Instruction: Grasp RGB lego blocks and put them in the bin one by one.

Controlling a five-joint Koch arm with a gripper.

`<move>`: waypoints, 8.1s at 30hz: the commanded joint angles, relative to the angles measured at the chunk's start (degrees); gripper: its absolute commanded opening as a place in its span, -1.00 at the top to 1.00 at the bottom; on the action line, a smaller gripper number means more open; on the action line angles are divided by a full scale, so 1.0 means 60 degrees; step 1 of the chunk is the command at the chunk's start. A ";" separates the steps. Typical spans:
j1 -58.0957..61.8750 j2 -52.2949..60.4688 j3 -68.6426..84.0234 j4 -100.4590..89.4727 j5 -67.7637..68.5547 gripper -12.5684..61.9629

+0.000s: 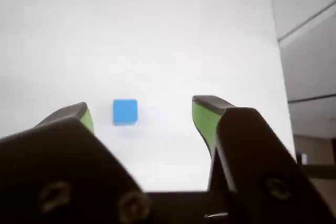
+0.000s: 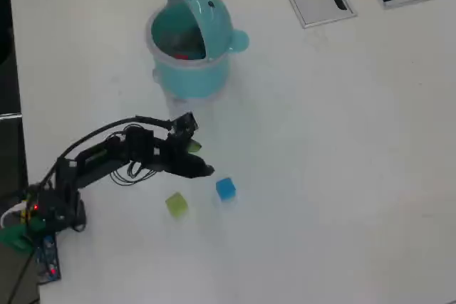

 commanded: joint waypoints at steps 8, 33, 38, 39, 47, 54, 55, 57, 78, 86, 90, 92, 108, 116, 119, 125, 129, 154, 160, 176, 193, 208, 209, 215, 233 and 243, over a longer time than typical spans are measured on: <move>-0.0220 0.2007 0.2754 -0.2285 -0.0015 -0.28; 0.1157 0.3164 0.7749 -0.3779 -0.1025 -0.29; 0.1216 0.3735 0.9346 -0.3882 -0.1216 -0.29; 0.1187 0.3809 0.9653 -0.3896 -0.1245 -0.29; 0.0732 0.4160 1.1162 -0.4204 -0.1597 -0.28; 0.0747 0.3735 1.1763 -0.4438 -0.1787 -0.27; 0.0732 0.3677 1.1865 -0.4482 -0.1787 -0.27; 0.0688 0.3662 1.2144 -0.4673 -0.1787 -0.27; 0.0498 0.2227 1.2012 -0.5215 -0.1729 -0.26; 0.0381 0.1816 1.2085 -0.5581 -0.1729 -0.22; 0.0278 0.1655 1.2085 -0.5786 -0.1670 -0.21; 0.0220 0.1582 1.2085 -0.6006 -0.1538 -0.20; 0.0205 0.1509 1.2246 -0.6313 -0.1113 0.07; -0.0059 0.1494 1.2056 -0.7280 0.0205 0.39; -0.0161 0.1538 1.1763 -0.7280 0.0439 0.39; -0.0396 0.1655 1.1279 -0.7793 0.1040 0.38; -0.0527 0.1729 1.1060 -0.8569 0.1626 0.38; -0.4717 0.4761 1.0063 -1.1470 0.6255 0.36; -0.5610 0.4907 0.9258 -1.1719 0.6577 0.37; -0.8218 0.3926 0.6650 -1.3359 0.7354 0.38; -0.8628 0.2139 0.6372 -1.5132 0.7471 0.39; -0.8628 -0.0557 0.4292 -1.5601 0.7676 0.39; -0.8628 -0.0806 0.4204 -1.5674 0.7676 0.39; -0.8687 -0.1597 0.3560 -1.5688 0.7617 0.38; -0.8481 -0.0835 0.4204 -1.3931 0.4966 -0.10; -0.7251 0.1333 0.6841 -1.2627 0.4189 -0.14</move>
